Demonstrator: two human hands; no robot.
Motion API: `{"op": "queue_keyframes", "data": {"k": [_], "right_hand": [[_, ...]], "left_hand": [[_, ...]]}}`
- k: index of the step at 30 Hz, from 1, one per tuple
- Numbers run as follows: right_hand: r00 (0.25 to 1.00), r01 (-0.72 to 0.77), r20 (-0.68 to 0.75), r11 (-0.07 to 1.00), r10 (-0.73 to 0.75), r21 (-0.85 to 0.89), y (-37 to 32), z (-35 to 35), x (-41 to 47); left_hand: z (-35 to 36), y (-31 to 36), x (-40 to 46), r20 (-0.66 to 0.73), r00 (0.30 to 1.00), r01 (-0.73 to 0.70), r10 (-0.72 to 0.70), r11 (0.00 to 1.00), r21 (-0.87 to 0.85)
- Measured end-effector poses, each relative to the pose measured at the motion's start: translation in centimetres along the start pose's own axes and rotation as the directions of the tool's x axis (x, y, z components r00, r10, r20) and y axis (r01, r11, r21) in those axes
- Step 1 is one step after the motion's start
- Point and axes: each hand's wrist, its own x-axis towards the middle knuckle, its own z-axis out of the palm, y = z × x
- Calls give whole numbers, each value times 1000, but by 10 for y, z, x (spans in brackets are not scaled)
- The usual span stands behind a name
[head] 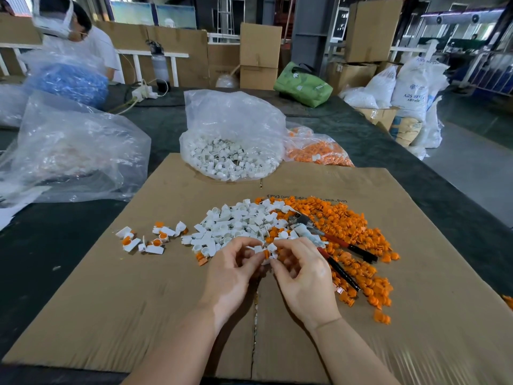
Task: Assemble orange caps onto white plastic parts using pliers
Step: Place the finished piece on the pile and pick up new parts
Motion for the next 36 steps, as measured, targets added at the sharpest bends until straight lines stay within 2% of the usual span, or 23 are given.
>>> {"op": "queue_keyframes", "data": {"k": [4,7,10,12,14,16,18,21,24,27,32,34,36], "right_hand": [[998,49,38,999,-48,-6,1,0,0],[998,66,15,997,-65,-48,1,0,0],[992,100,-60,983,-110,-156,-1,-8,4],[990,56,-107,955,-91,-291,0,-19,12],[990,-143,-79,873,120,-466,3,-32,25],[903,-320,23,707,429,-630,9,-44,37],[778,-358,132,606,614,-710,18,-53,45],[665,-353,226,566,712,-745,26,-57,52],[649,-352,245,570,720,-742,26,-57,57],[673,-394,227,601,704,-695,24,-57,59],[810,-299,190,670,554,-679,10,-61,62],[818,-298,246,749,519,-592,1,-61,64],[805,-290,345,827,483,-481,-11,-61,67]], "left_hand": [[-1,1,-1,1,1000,-30,30,998,61],[0,3,-1,2,1000,-23,23,999,49],[1,4,-1,5,1000,-17,17,998,61],[1,6,0,3,1000,-9,9,997,77],[1,6,1,-1,1000,12,-11,998,69],[1,7,2,-2,1000,31,-31,998,58],[1,7,4,-5,999,48,-48,998,43],[1,4,8,-16,997,71,-70,996,63],[2,4,11,-31,996,84,-81,993,82],[3,7,11,-34,995,99,-97,992,79],[9,23,13,-78,980,172,-183,977,-127],[11,32,17,-93,969,196,-228,943,-268],[9,39,25,-85,963,218,-255,927,-307]]}}
